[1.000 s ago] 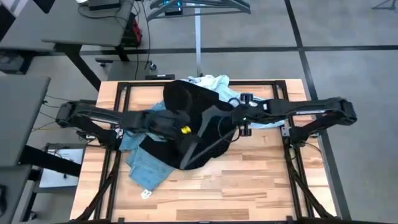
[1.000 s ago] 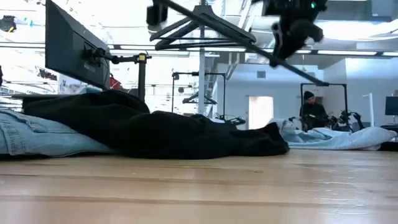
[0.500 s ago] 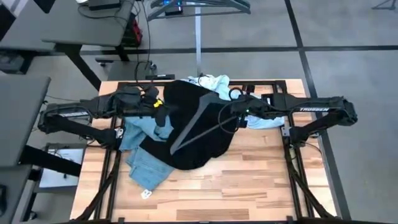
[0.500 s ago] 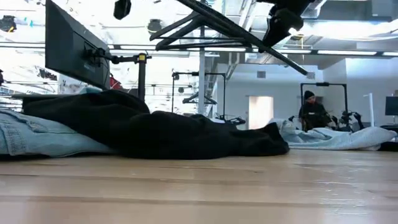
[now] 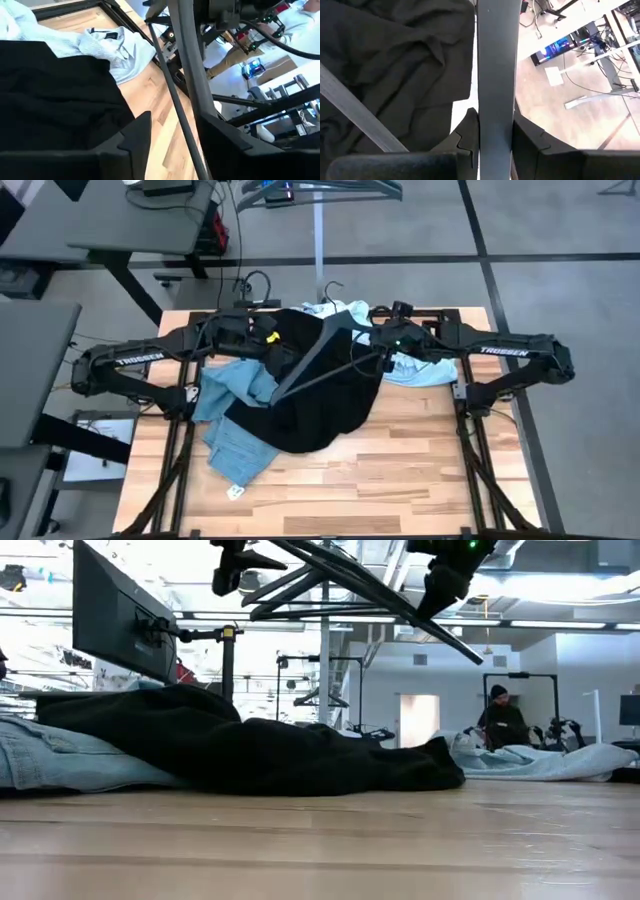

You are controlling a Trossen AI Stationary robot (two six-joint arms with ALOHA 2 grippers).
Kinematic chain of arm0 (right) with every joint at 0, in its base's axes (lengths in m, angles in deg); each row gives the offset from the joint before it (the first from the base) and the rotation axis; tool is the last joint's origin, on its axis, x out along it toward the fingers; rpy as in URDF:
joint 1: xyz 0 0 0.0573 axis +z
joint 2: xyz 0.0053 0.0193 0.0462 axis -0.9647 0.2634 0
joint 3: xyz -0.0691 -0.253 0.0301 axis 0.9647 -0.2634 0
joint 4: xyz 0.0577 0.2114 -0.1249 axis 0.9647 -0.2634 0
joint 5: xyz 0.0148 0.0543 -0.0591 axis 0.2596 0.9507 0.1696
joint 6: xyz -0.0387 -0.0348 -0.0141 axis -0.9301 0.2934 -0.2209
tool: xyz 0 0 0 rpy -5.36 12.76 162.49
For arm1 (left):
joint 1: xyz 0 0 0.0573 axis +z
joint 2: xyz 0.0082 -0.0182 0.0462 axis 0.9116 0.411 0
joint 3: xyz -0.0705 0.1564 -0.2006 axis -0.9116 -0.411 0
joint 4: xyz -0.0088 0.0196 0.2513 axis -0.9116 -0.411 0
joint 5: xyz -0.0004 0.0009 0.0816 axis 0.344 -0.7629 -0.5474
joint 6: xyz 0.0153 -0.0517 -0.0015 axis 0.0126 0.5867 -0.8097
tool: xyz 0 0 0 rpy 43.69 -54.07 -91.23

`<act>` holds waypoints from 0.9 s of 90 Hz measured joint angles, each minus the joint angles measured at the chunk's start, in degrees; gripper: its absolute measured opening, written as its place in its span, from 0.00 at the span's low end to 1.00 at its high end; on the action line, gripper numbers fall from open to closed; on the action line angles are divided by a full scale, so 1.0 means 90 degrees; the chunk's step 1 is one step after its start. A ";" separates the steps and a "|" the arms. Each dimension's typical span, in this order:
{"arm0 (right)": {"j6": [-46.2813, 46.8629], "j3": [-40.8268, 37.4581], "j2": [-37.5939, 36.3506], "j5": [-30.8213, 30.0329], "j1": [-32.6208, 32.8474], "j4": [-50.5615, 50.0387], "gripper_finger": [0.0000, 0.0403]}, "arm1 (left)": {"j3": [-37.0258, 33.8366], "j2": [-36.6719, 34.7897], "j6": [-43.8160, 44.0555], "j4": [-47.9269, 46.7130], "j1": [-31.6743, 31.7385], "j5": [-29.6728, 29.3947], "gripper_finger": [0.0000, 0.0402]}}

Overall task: Hang clothes
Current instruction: Hang the grey hanger on the rack

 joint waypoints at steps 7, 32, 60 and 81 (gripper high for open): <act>0.0001 -0.0012 0.0001 0.0022 -0.0066 0.0012 0.15 | 0.0000 0.0000 -0.0097 0.0062 0.0074 0.0015 0.36; 0.0040 -0.0024 0.0007 0.0002 -0.0115 0.0061 0.15 | 0.0010 -0.0093 -0.0134 0.0121 0.0401 0.0183 0.36; 0.0044 -0.0024 0.0007 -0.0007 -0.0286 0.0188 0.15 | 0.0007 -0.0080 -0.0037 0.0101 0.0077 0.0161 0.36; 0.0048 -0.0024 0.0007 -0.0007 -0.0270 0.0354 0.15 | 0.0006 -0.0001 -0.0231 0.0098 -0.0020 -0.0522 0.36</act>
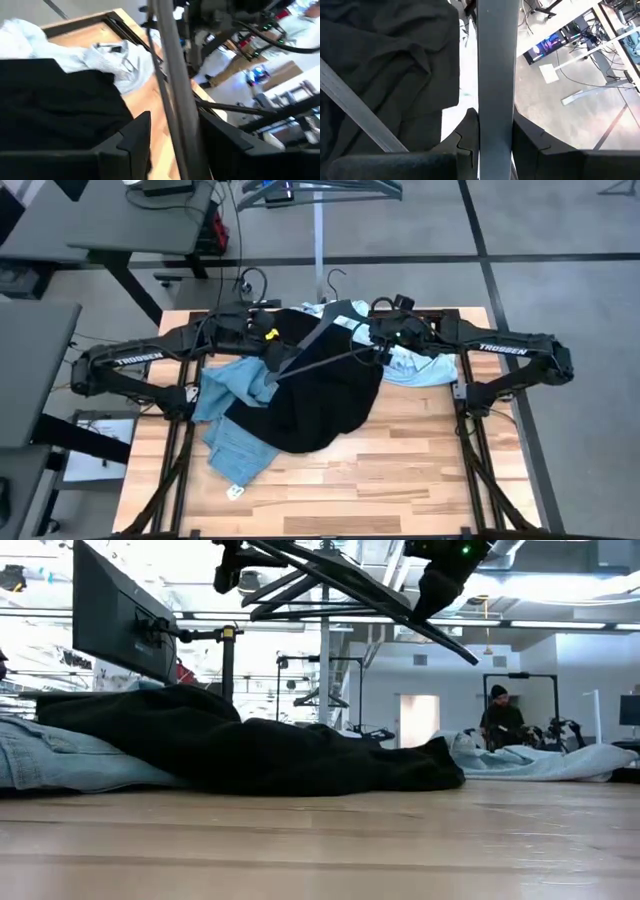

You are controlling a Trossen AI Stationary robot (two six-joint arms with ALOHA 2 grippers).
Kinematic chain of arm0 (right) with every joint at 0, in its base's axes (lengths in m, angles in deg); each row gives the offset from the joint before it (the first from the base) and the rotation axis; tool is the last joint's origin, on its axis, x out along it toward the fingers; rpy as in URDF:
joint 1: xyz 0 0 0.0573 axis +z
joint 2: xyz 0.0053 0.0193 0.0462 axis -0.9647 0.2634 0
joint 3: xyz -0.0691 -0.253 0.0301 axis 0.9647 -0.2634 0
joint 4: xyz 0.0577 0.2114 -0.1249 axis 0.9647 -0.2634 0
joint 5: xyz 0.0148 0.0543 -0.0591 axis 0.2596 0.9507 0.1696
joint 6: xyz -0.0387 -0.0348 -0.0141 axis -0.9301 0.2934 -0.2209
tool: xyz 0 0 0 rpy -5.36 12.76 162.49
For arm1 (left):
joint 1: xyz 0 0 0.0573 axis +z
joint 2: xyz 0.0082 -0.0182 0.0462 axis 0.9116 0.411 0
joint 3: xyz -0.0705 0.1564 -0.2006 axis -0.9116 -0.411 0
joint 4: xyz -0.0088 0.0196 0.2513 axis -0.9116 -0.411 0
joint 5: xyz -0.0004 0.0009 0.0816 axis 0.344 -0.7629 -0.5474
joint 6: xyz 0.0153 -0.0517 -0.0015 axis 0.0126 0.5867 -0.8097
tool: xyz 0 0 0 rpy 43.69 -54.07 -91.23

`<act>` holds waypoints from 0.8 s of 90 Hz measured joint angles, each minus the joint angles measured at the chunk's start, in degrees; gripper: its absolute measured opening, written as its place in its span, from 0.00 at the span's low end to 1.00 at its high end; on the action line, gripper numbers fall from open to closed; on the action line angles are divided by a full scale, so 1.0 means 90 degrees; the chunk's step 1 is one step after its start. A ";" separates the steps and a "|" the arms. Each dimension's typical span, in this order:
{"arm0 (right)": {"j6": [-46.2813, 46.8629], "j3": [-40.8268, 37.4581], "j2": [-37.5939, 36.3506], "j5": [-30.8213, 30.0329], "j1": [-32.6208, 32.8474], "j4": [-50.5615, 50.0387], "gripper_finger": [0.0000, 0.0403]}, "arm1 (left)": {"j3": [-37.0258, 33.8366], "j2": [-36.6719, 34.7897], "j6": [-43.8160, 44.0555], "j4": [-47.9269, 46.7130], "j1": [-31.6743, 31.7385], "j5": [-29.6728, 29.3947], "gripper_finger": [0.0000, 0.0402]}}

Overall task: Hang clothes
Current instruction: Hang the grey hanger on the rack

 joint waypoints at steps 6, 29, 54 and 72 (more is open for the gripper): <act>0.0049 0.0000 0.0000 0.0000 0.0003 -0.0004 0.15 | -0.0002 0.0041 -0.0002 0.0036 -0.0007 -0.0083 0.36; 0.0225 0.0000 -0.0002 -0.0001 -0.0055 0.0037 0.15 | -0.0002 0.0217 0.0003 0.0477 -0.0107 -0.0427 0.36; 0.0173 0.0000 -0.0002 -0.0005 -0.0053 -0.0010 0.15 | -0.0006 0.0244 -0.0029 0.0438 -0.0083 -0.0685 0.30; 0.0177 0.0000 -0.0002 -0.0025 -0.0055 0.0001 0.15 | -0.0006 0.0244 -0.0166 0.0387 -0.0028 -0.0794 0.08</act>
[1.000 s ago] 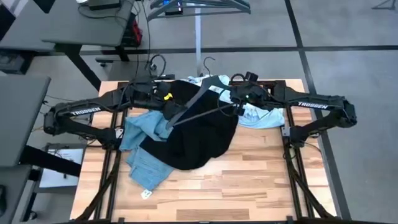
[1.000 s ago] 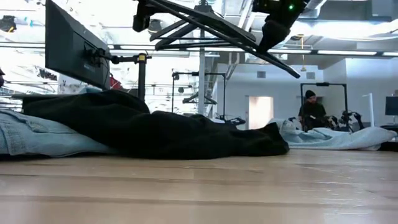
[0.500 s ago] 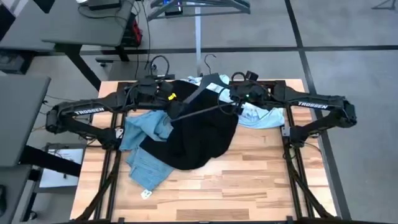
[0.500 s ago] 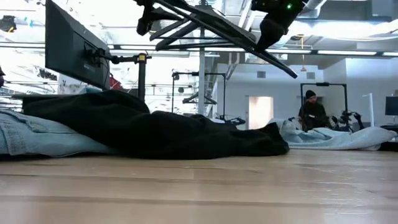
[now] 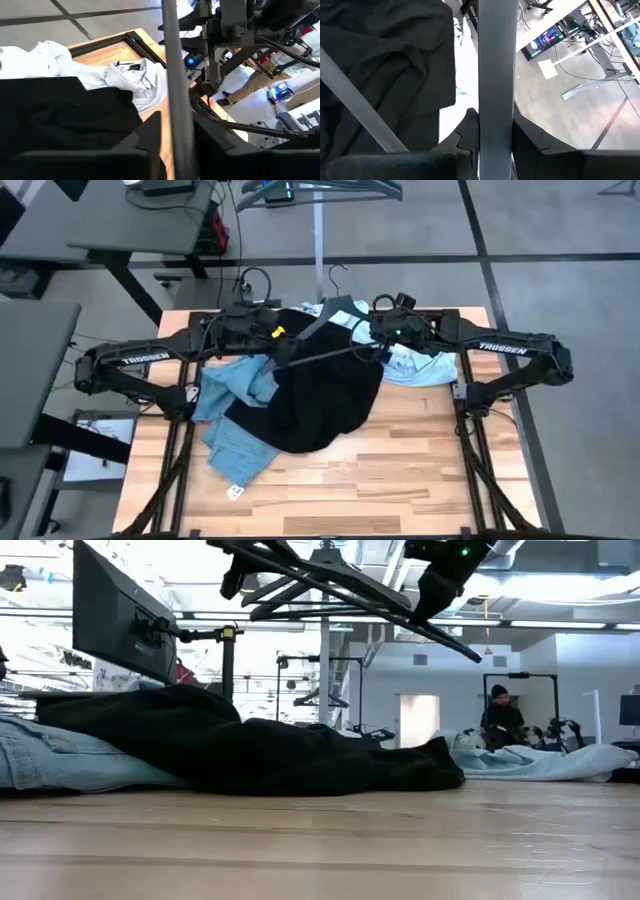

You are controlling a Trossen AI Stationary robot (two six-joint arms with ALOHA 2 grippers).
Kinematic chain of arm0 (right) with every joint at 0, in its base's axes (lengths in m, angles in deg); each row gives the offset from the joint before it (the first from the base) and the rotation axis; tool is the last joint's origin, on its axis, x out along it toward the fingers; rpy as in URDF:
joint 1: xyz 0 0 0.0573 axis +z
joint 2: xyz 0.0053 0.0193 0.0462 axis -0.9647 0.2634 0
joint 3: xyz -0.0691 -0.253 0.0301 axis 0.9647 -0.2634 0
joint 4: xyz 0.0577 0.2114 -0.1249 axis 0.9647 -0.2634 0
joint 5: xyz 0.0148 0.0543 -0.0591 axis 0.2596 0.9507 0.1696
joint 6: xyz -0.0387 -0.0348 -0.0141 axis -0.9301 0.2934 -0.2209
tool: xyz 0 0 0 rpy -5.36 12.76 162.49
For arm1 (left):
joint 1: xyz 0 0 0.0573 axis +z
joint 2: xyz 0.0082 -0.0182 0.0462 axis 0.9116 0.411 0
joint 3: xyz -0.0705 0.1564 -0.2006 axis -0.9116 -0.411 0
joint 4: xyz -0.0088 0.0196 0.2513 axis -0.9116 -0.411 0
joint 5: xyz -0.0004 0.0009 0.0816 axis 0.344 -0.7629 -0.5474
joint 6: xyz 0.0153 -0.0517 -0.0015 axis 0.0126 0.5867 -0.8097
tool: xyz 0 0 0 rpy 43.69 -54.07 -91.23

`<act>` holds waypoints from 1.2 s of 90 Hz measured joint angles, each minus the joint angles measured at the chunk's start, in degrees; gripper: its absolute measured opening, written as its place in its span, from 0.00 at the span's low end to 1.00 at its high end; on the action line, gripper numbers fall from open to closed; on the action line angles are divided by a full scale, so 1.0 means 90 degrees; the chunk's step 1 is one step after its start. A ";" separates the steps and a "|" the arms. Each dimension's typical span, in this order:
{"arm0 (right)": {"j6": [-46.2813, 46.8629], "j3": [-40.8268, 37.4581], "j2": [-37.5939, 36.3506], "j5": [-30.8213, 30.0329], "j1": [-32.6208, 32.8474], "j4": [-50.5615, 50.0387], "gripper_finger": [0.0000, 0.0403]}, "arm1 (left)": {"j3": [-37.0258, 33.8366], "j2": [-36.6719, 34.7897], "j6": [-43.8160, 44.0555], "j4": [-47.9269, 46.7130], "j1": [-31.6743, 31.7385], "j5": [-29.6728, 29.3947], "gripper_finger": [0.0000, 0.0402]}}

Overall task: Hang clothes
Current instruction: Hang the grey hanger on the rack

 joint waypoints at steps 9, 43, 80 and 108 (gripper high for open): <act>-0.0009 0.0000 0.0000 -0.0001 0.0000 0.0045 0.24 | 0.0000 0.0000 -0.0297 -0.0011 0.0003 -0.0073 0.06; 0.0629 0.0965 -0.0221 0.1314 -0.0198 -0.0314 0.56 | 0.0000 -0.0368 -0.2640 -0.0436 0.1109 0.1568 0.06; 0.2194 0.1265 -0.1378 0.4350 -0.1998 0.0653 0.54 | 0.0005 -0.0908 -0.3413 -0.0357 0.3229 0.4410 0.06; 0.2388 0.1263 -0.1262 0.4942 -0.2227 0.1160 0.54 | 0.0137 -0.1068 -0.3206 0.0221 0.3399 0.5262 0.06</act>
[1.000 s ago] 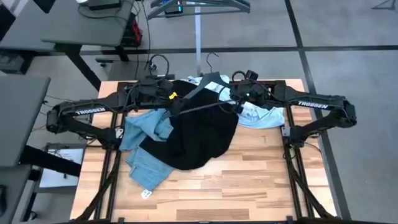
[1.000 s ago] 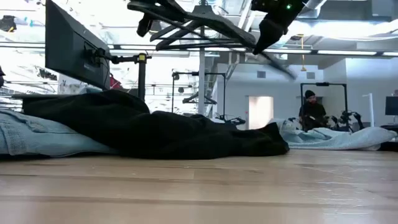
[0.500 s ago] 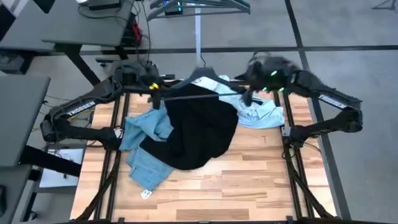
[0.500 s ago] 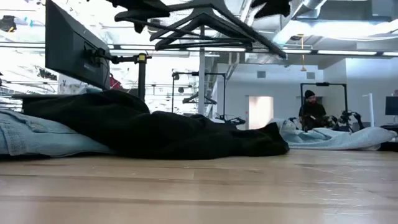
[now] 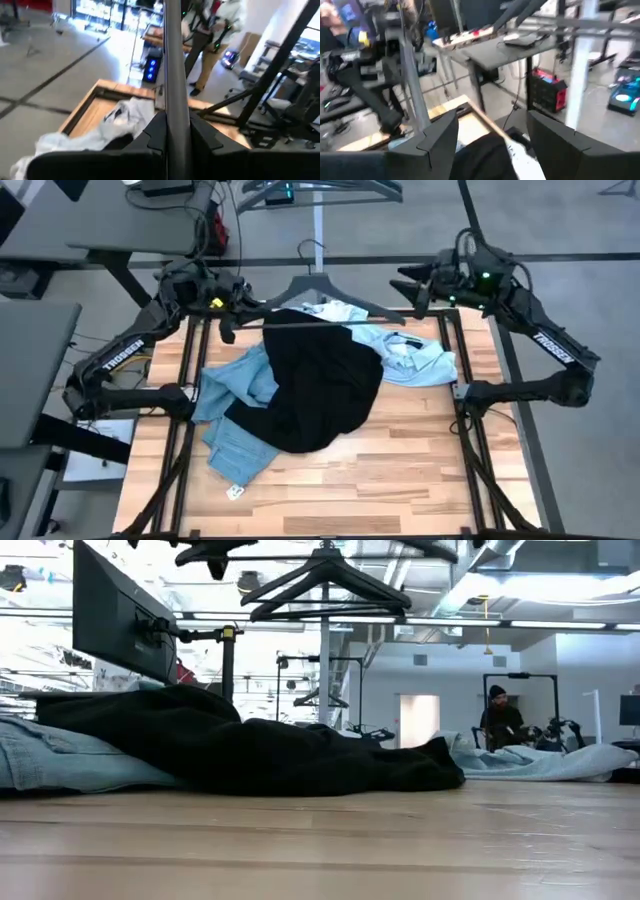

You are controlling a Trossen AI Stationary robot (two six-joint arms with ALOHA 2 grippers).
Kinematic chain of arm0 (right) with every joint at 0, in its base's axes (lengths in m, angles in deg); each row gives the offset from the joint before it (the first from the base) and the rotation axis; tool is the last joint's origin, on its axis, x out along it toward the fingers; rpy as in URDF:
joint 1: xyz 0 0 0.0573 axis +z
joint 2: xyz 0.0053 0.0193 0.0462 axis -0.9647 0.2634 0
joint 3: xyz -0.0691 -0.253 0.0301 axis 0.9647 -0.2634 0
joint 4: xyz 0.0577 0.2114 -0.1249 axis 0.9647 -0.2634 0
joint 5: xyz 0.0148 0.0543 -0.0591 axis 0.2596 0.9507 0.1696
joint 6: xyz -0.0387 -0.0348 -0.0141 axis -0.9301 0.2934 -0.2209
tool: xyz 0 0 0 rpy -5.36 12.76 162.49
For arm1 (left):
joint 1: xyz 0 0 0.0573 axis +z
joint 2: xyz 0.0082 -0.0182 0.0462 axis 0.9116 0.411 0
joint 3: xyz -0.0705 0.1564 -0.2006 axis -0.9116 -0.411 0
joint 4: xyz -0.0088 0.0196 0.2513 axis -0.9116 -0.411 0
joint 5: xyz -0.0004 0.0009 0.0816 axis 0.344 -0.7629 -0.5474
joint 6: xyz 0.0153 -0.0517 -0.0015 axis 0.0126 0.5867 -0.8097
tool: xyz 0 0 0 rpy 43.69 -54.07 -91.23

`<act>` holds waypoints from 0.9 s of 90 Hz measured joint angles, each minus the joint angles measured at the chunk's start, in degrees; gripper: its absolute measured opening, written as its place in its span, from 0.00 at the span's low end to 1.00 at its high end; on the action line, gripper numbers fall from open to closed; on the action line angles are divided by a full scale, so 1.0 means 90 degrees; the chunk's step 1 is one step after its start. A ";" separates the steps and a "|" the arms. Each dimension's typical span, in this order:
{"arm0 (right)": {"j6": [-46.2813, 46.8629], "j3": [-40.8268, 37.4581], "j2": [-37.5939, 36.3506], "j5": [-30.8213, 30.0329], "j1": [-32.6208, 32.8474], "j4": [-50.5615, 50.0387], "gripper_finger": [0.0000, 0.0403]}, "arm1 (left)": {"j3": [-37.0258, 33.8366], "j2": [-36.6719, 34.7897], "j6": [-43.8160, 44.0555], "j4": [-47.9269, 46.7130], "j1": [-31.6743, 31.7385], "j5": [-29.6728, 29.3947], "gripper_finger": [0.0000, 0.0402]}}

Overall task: Hang clothes
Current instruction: Hang the grey hanger on the rack

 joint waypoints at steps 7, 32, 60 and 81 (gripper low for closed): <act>0.0000 -0.0002 0.0115 0.0634 0.0029 -0.0022 0.54 | 0.0083 -0.0045 -0.0005 -0.0010 0.0000 0.0025 0.06; 0.0002 -0.0002 0.0250 0.1434 0.0124 0.0068 0.54 | 0.0137 -0.0108 0.0047 0.0024 -0.0002 -0.0086 0.06; 0.0101 -0.0002 0.0257 0.1709 0.0126 -0.0019 0.52 | 0.0137 -0.0108 0.0107 0.0069 -0.0002 -0.0175 0.06; 0.0096 -0.0002 0.0392 0.1764 0.0222 -0.0019 0.31 | 0.0137 -0.0108 0.0174 0.0100 -0.0005 -0.0165 0.06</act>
